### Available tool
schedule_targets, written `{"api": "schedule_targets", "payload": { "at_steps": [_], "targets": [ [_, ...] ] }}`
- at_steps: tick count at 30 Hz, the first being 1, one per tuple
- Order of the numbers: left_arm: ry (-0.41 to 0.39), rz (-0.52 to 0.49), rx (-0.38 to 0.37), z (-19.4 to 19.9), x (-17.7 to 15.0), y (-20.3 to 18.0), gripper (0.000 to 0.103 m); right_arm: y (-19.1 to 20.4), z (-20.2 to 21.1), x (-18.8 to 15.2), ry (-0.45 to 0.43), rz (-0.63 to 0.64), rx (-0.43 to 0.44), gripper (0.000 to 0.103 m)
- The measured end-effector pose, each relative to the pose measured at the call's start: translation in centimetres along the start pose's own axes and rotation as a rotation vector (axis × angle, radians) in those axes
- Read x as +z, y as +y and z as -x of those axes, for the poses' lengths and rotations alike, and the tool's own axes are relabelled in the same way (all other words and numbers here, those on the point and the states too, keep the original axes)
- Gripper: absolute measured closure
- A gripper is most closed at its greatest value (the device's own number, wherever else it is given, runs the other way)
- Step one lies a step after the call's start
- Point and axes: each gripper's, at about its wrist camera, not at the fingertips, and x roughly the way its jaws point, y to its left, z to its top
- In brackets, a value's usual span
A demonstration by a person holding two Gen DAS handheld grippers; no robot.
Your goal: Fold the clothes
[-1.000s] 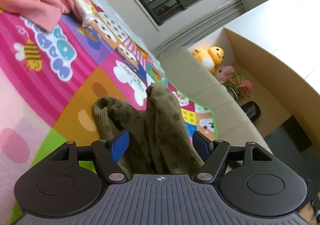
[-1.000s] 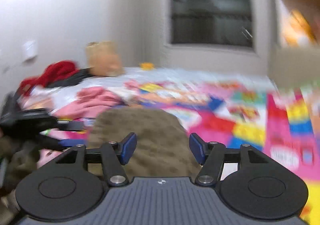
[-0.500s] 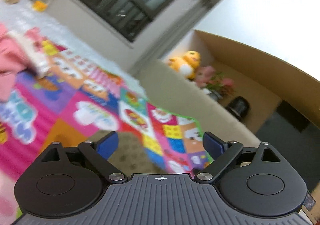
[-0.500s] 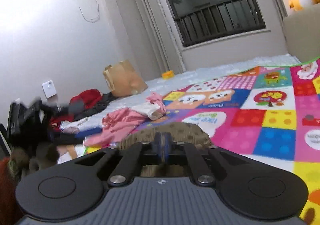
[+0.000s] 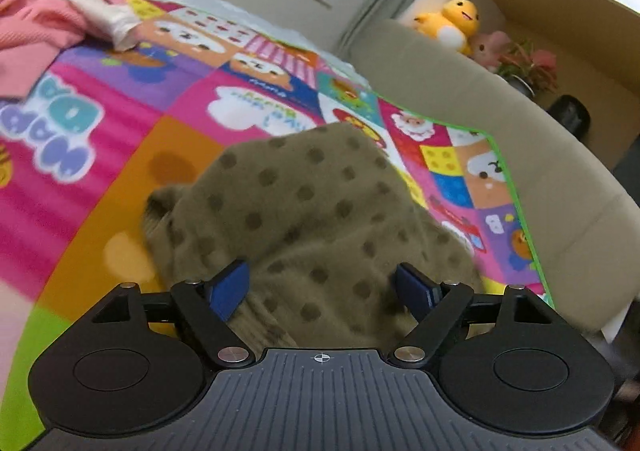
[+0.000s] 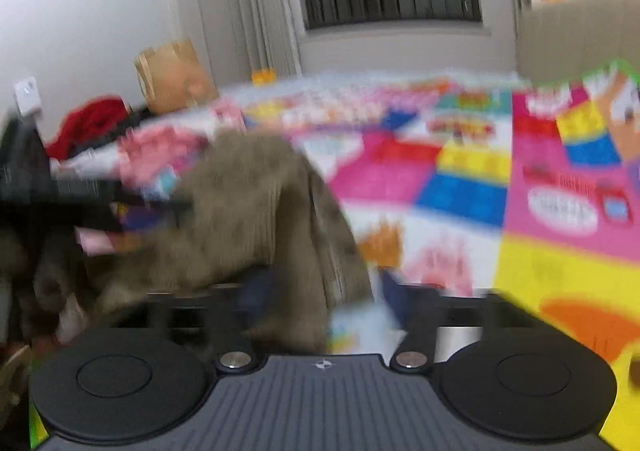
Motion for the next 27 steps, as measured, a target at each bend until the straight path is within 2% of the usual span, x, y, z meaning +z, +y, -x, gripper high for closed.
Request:
{"api": "schedule_targets", "payload": {
  "at_steps": [2, 4, 13, 20, 24, 27],
  "targets": [
    [-0.004, -0.008, 0.003, 0.3, -0.3, 0.1, 0.018, 0.9, -0.4, 1.7, -0.056, 0.032, 0.031, 0.014],
    [-0.005, -0.020, 0.007, 0.2, -0.4, 0.0, 0.018, 1.9, -1.4, 2.4, -0.080, 0.074, 0.001, 0.000],
    [-0.001, -0.075, 0.007, 0.2, -1.0, 0.0, 0.016, 3.1, -6.6, -1.1, 0.095, 0.207, -0.196, 0.000],
    [-0.002, -0.071, -0.008, 0.8, -1.3, 0.2, 0.014, 1.4, -5.2, -2.5, 0.176, 0.127, -0.153, 0.000],
    [-0.020, -0.134, -0.006, 2.5, -1.9, -0.9, 0.013, 0.5, -4.0, -2.8, 0.154, 0.131, -0.188, 0.000],
    [-0.067, -0.258, -0.036, 4.8, -2.4, -3.7, 0.014, -0.2, -2.9, -2.9, 0.116, 0.134, -0.228, 0.000]
  ]
}}
